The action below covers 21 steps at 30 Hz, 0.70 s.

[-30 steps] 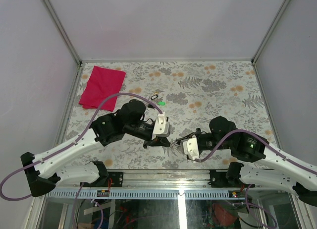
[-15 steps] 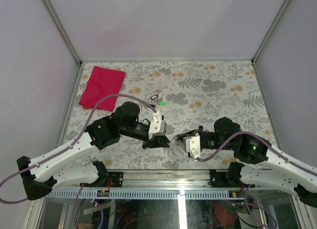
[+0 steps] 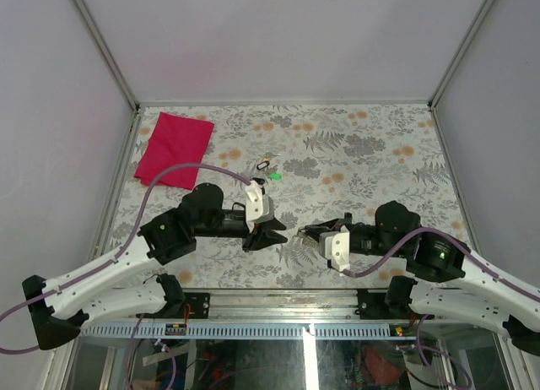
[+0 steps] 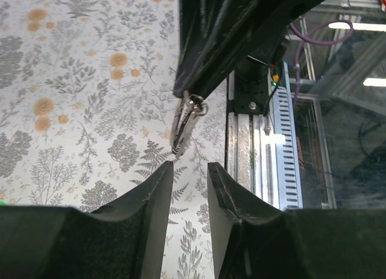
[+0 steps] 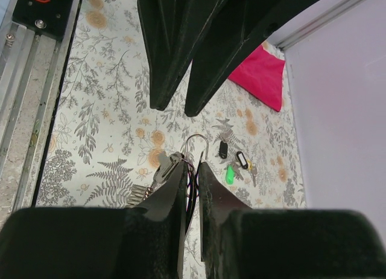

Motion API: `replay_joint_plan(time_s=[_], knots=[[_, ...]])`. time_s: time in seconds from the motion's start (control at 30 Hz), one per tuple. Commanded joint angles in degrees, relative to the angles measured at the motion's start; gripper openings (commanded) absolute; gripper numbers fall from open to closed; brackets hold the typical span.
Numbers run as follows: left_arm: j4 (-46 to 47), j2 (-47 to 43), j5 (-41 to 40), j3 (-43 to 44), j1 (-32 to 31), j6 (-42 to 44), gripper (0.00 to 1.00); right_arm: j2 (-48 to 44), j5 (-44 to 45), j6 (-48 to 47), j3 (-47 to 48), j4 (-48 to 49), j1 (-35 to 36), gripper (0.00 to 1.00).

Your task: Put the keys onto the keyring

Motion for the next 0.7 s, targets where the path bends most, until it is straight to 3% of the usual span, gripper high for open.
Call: replay_joint_plan(time_s=[0.0, 0.33, 0.67], knots=[[9.47, -2.48, -6.22, -2.42, 0.15, -4.29, 0.32, -2.13, 0.08, 0.57, 0.36, 5.10, 0.41, 0.00], [20.23, -3.22, -9.39, -7.12, 0.14, -9.39, 0.41, -4.86, -2.70, 0.74, 0.02, 7.26, 0.37, 0.00], [28.33, -0.44, -1.44, -7.95, 0.15, -11.40, 0.50, -5.31, -4.05, 1.26, -0.11, 9.05, 0.41, 0.00]])
